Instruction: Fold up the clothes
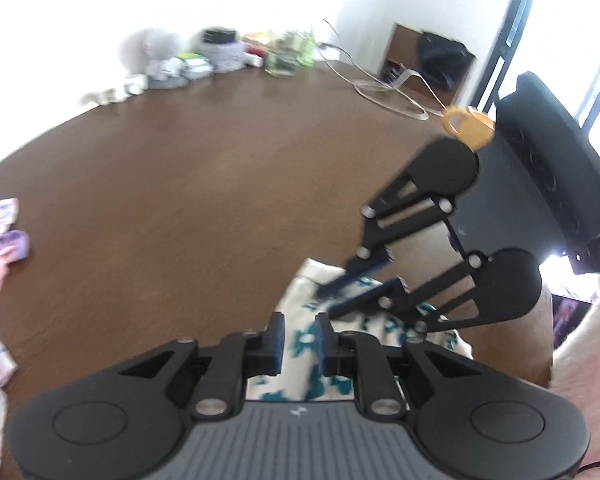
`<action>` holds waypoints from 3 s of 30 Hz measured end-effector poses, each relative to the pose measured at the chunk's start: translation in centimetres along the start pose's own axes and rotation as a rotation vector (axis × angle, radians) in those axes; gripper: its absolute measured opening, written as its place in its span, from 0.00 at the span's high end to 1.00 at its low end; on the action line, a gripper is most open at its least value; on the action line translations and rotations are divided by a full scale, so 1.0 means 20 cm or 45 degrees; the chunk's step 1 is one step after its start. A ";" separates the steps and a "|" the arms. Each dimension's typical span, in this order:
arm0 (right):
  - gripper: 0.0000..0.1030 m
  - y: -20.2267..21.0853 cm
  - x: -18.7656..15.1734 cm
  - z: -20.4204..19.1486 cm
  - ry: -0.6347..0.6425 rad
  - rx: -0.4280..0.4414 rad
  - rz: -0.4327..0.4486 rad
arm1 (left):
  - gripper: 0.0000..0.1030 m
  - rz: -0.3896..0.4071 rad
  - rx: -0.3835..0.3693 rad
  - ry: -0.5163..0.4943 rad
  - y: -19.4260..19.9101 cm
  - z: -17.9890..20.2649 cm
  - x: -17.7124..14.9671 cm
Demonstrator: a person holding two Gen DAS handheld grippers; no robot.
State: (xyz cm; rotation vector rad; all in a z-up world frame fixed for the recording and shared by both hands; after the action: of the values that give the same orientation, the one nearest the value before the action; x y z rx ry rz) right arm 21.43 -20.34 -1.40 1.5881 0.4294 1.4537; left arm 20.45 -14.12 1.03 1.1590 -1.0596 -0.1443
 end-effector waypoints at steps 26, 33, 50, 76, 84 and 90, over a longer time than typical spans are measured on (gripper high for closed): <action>0.89 0.03 -0.06 0.05 -0.512 0.041 0.179 | 0.87 0.001 0.115 -0.016 0.02 -0.06 -0.19; 0.89 0.04 -0.05 0.03 -0.480 -0.014 0.159 | 0.79 0.026 0.053 -0.083 0.00 0.02 -0.14; 0.87 0.14 -0.04 -0.21 0.113 -0.085 -0.067 | 0.78 -0.031 0.236 -0.299 0.00 0.10 -0.15; 0.80 0.13 -0.10 -0.41 0.369 -0.132 -0.141 | 0.81 -0.077 0.143 -0.398 0.15 0.27 -0.26; 0.80 0.12 -0.12 -0.46 0.448 -0.234 -0.166 | 0.75 0.027 0.075 -0.374 0.21 0.33 -0.19; 0.80 0.22 -0.11 -0.47 0.340 -0.327 -0.078 | 0.78 -0.031 0.060 -0.391 0.11 0.36 -0.23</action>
State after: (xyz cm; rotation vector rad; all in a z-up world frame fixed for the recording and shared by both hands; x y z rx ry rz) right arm 10.99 -20.72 -0.34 1.1748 0.4208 1.6096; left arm 11.74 -15.38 0.00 1.2169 -1.3244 -0.3256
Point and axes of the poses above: each gripper's, at about its wrist camera, not at the fingertips, and y roughly against the way its jaws point, z to its right, x to its top, the point moved 6 cm from there along -y, roughly the way its jaws point, and after that the axes turned 9 degrees about x, right-handed, at the moved point
